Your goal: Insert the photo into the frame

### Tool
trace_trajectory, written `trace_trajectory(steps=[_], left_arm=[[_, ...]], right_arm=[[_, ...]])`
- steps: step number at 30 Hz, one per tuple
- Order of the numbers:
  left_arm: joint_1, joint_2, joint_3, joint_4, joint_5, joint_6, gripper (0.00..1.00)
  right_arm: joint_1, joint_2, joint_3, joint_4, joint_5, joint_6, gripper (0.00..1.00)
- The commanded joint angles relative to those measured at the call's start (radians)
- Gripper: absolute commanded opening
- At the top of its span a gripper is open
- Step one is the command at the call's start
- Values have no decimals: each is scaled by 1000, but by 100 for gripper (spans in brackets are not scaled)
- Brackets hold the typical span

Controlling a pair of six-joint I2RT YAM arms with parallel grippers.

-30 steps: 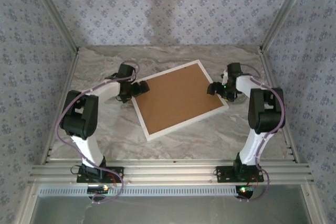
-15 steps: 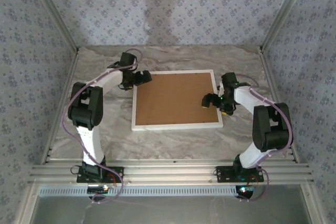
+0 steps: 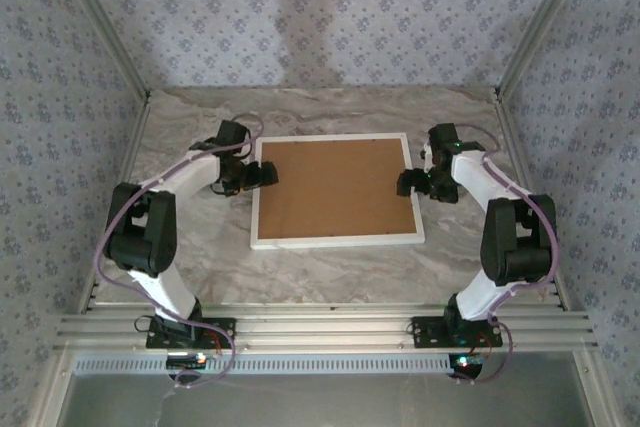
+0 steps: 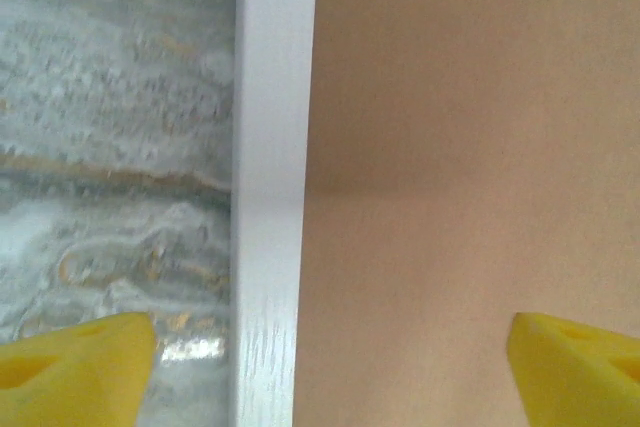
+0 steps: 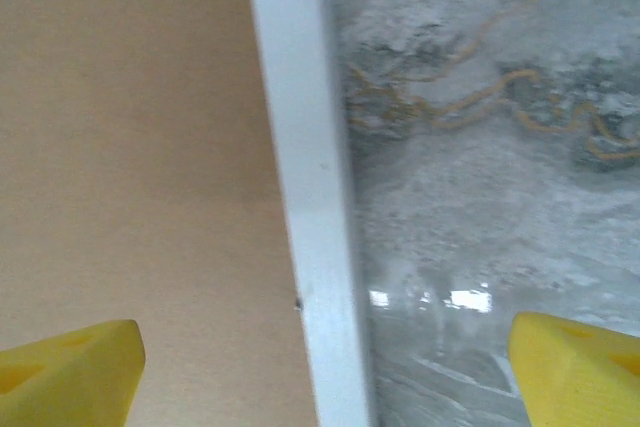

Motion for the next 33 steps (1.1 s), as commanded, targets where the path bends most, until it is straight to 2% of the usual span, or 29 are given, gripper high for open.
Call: trace_trajectory(steps=[1,5,14,20,29,33], left_arm=[[-7,-37,-29,-52,-36,50,81],[-9,-23,-43,-62,-55,70,62],[-9,24,-39,-46,-77,84,43],[-13,45,-35,-42,-76,89,40],[-24,64,-27,-41,-78,89,40],[-27,71,-21,-49,-78,91,36]], right_arm=[[-12,2,18,-54,49,-30,93],[-18,2,18,-55,58,-22,92],[-22,12,10,-60,105,-20,86],[-22,26,19,-86,197,3,86],[-11,58,4,-62,192,10,85],[-8,70,2,-54,184,10,86]])
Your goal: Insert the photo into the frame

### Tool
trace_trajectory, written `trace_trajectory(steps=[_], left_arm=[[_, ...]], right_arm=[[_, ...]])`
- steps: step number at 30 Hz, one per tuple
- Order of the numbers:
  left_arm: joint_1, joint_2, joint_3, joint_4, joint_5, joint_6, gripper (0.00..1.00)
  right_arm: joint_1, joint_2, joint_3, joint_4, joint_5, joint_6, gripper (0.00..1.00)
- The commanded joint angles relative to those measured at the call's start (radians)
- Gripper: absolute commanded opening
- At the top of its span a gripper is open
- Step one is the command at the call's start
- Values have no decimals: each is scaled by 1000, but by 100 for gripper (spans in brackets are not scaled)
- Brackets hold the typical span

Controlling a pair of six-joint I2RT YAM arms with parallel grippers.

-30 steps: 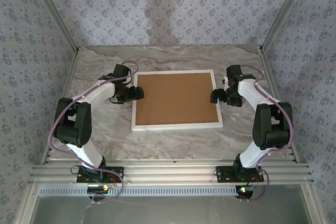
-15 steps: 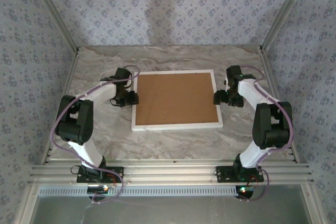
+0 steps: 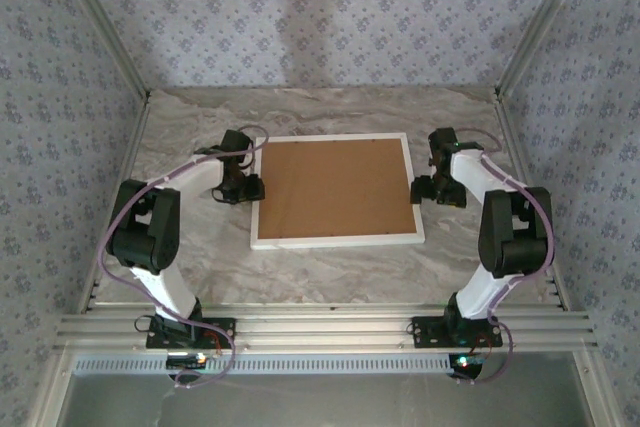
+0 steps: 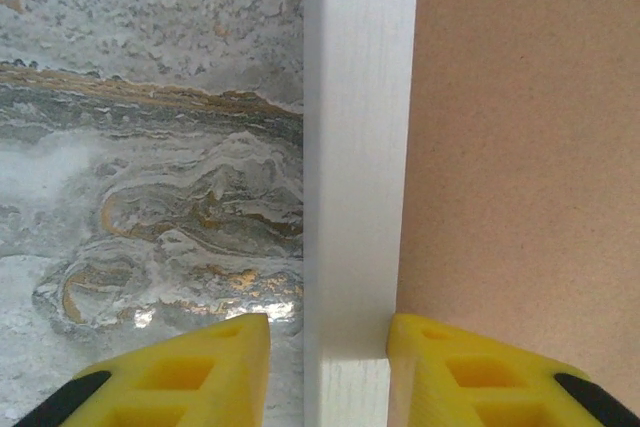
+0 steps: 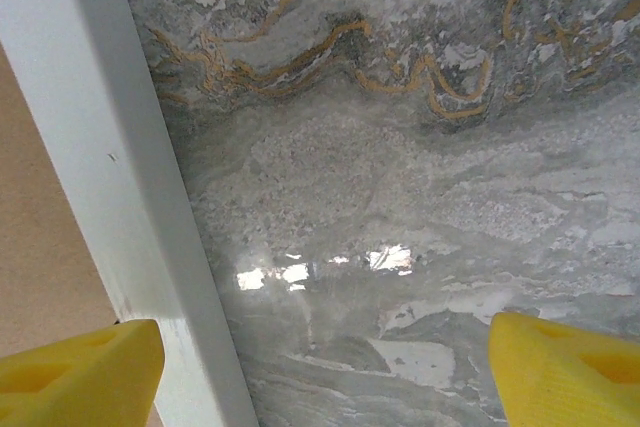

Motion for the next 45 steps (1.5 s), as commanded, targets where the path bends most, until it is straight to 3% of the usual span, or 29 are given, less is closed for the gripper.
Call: trace_trajectory(steps=[1,33,39,45], left_arm=[[-13,32,18,-16,-8,20,36],[-33,59,57,-30,-27,19,35],[-34,56,53,-31,-40,19,35],[-32,52,62,-38,-55,28,35]], right_arm=[[7,13,2,-5,4,12,86],[97,179,15,37,-106,46,87],[98,111,37,6,-125,48,87],[65,11,54,-50,-36,41,87]])
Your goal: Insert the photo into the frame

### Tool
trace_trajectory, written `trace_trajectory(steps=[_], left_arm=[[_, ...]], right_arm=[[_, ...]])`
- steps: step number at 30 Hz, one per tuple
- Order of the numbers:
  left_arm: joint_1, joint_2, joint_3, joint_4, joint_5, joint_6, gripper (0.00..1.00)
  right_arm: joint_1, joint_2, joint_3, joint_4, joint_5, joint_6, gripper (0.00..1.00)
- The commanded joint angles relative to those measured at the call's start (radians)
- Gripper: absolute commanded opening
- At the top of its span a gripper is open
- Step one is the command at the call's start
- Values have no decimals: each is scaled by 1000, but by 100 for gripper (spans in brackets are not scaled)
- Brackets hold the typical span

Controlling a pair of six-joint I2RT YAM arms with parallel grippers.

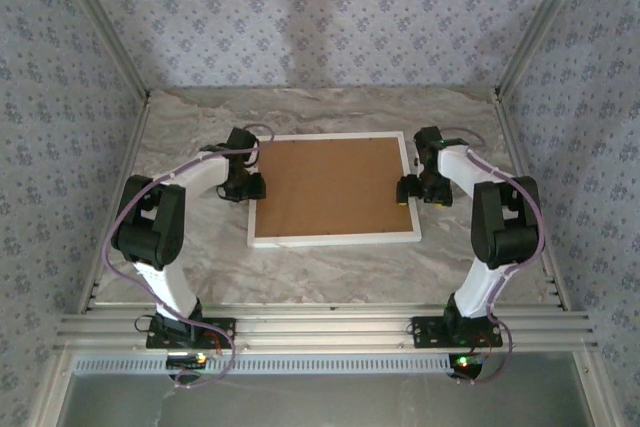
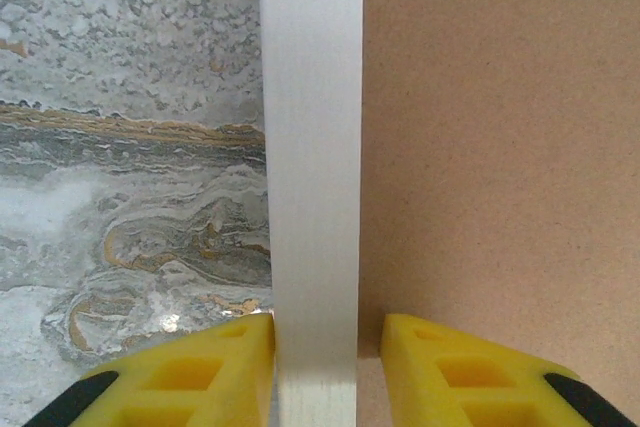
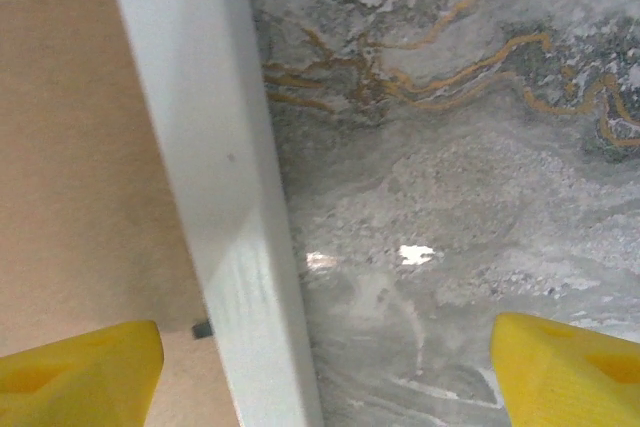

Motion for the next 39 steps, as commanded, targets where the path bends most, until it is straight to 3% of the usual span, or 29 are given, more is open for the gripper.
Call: trace_trajectory(steps=[1,7,19,32,39], left_arm=[[-9,14,22,-25,0,21,35],[-8,14,28,-30,-8,27,35],[-8,17,27,-28,-1,25,35],[-10,22,37,-22,14,18,35],[-10,16,38,-24,5,18,36]], right_arm=[[-11,-50,4,-53,42,6,87],[-22,-36,-13,-62,80,15,87],[-26,71,-29,5,21,17,87],[45,139,-31,19,11,31,87],[37,90,-20,-2,-11,37,87]])
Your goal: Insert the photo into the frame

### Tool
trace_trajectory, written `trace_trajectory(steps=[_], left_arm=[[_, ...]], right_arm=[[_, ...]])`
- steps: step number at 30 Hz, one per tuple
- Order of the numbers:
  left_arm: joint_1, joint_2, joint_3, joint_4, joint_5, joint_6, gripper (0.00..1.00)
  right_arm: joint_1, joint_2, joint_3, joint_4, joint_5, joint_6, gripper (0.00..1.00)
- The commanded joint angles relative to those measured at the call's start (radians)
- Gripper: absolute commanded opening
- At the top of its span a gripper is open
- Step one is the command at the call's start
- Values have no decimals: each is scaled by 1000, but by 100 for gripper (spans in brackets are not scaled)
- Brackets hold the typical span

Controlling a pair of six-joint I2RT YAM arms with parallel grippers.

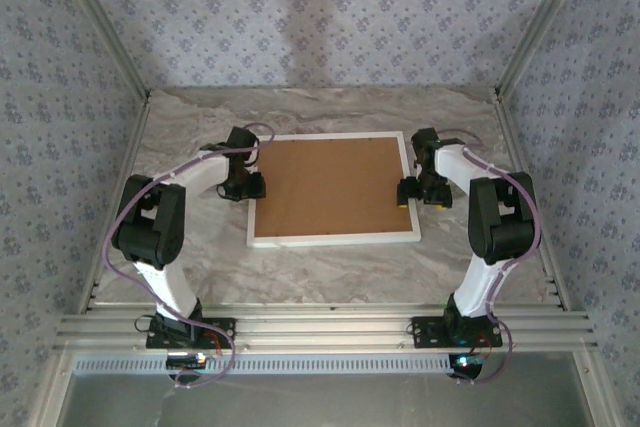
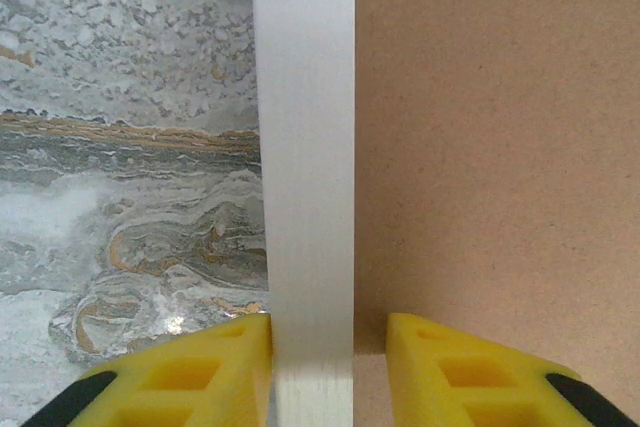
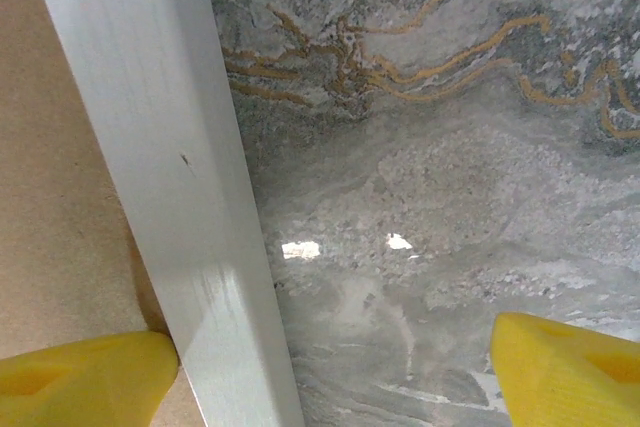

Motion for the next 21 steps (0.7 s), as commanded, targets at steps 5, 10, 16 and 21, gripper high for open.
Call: trace_trajectory(steps=[5,10,16,21], left_arm=[[-6,-3,46,-28,-9,18,45],[14,-38,67,-34,-12,24,60],[40,-85,88,-43,-26,16,75],[65,-122,69,-41,-26,-2,79]], right_arm=[[-6,-44,0,5,-63,13,87],[-43,-41,65,44,-132,-13,87],[-68,48,143,121,-216,-30,78],[-79,137,220,134,-217,-35,66]])
